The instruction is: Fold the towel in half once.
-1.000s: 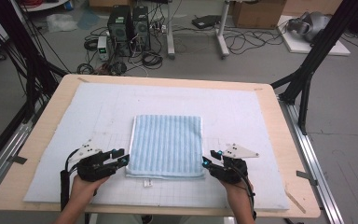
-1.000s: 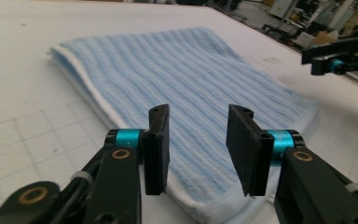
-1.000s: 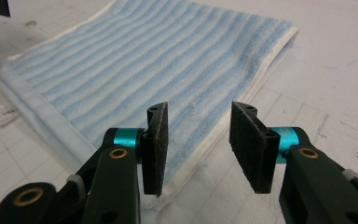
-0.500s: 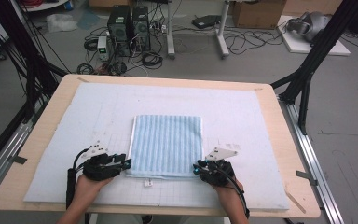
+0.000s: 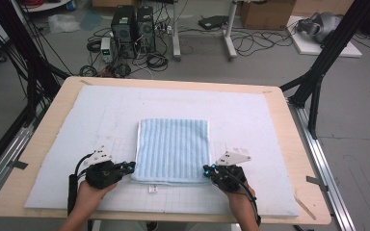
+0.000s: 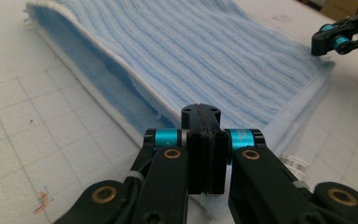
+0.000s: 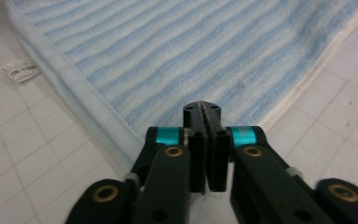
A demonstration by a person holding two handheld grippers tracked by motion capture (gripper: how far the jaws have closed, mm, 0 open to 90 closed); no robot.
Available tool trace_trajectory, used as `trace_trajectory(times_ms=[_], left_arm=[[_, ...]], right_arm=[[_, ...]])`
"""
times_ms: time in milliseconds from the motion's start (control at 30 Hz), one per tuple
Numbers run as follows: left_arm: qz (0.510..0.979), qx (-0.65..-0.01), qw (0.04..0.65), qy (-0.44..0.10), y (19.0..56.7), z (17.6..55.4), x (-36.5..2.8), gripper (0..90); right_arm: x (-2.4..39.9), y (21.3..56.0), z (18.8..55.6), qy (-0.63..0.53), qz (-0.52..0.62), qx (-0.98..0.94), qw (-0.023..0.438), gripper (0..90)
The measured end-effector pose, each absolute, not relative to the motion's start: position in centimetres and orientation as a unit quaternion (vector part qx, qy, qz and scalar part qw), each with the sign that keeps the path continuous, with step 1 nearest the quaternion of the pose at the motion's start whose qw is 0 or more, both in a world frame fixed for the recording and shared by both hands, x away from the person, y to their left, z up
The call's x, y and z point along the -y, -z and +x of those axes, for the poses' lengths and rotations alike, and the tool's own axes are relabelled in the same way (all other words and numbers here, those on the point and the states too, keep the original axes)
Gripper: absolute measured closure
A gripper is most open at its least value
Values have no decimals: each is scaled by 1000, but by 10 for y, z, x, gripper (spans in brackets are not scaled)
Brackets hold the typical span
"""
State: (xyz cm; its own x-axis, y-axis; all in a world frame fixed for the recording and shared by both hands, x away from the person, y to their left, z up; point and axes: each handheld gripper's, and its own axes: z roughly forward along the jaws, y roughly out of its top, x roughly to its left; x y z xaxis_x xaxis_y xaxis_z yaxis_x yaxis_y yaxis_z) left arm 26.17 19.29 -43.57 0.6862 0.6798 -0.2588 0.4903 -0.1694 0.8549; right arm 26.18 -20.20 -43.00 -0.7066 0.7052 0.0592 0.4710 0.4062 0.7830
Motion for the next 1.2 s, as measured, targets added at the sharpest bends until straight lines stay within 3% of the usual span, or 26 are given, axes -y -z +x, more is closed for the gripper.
trace_trajectory(times_ms=[167, 300, 400, 600, 767, 967, 1200], left_arm=[[757, -395, 516, -66, 435, 259, -198, 891], [760, -403, 503, -84, 437, 258, -202, 871], [758, -414, 495, -98, 438, 261, -202, 746], [745, -424, 500, -119, 433, 269, -206, 639], [741, -417, 512, -124, 429, 281, -208, 634], [749, -405, 511, -122, 429, 301, -204, 664], [746, -403, 513, -131, 430, 321, -206, 641]], right_arm=[[205, 427, 258, -406, 355, -830, 142, 894], [202, 435, 262, -392, 358, -838, 127, 818], [199, 442, 264, -371, 357, -848, 122, 819], [204, 436, 260, -339, 340, -869, 120, 797], [210, 432, 265, -388, 344, -848, 112, 691], [213, 426, 283, -432, 361, -814, 146, 591], [205, 430, 329, -420, 371, -808, 180, 677]])
